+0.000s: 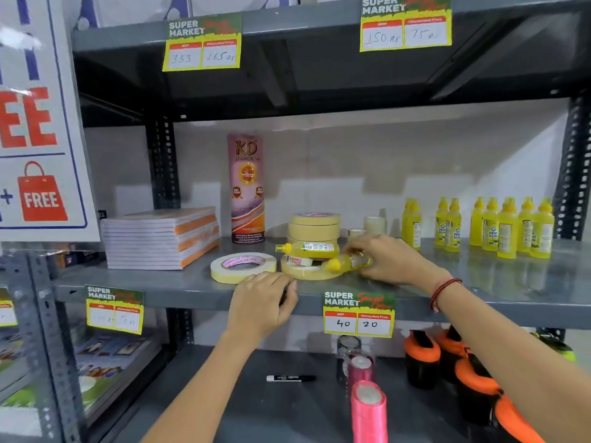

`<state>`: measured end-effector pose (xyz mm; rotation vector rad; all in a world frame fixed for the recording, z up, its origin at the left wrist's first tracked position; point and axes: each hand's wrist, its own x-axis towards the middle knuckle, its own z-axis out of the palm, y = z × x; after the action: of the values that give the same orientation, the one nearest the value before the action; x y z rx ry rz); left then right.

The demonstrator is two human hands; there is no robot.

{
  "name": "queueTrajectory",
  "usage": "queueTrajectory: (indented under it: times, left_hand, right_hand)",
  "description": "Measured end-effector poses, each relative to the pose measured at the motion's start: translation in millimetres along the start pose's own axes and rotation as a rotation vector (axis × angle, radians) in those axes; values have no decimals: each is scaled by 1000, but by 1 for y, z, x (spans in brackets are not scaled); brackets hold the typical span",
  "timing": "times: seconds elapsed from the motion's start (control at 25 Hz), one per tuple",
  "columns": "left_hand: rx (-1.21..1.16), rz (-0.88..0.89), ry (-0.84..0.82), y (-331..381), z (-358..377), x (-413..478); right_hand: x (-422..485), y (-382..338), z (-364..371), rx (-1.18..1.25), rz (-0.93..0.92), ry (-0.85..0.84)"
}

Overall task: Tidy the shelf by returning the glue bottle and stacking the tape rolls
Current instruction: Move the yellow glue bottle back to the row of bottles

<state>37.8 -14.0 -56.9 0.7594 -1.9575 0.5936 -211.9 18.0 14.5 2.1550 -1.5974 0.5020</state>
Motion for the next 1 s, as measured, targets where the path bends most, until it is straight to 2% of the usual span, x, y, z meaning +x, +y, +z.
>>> queueTrajectory:
  times: [0.12, 0.24, 0.36, 0.48, 0.64, 0.8, 1.0]
  left_hand:
    - [-4, -13, 15, 0, 1, 1]
    - [-1, -18, 12, 1, 0, 0]
    - [-4, -5, 27, 0, 1, -1]
    - [4, 1, 66, 1, 3, 0]
    - [15, 11, 100, 0, 6, -1]
    - [17, 11, 103, -1, 8, -1]
    - [20, 4, 103, -1, 9, -2]
  right_hand:
    - [1, 20, -3, 243, 148, 223]
    - [3, 51, -11, 459, 420, 412]
    - [-10, 90, -17, 485, 668, 492]
    - [-29, 120, -17, 379, 845, 422]
    - [-44, 144, -17, 260, 994, 360]
    - [-48, 155, -14, 166, 994, 248]
    - [-46, 154, -11, 124, 1005, 208]
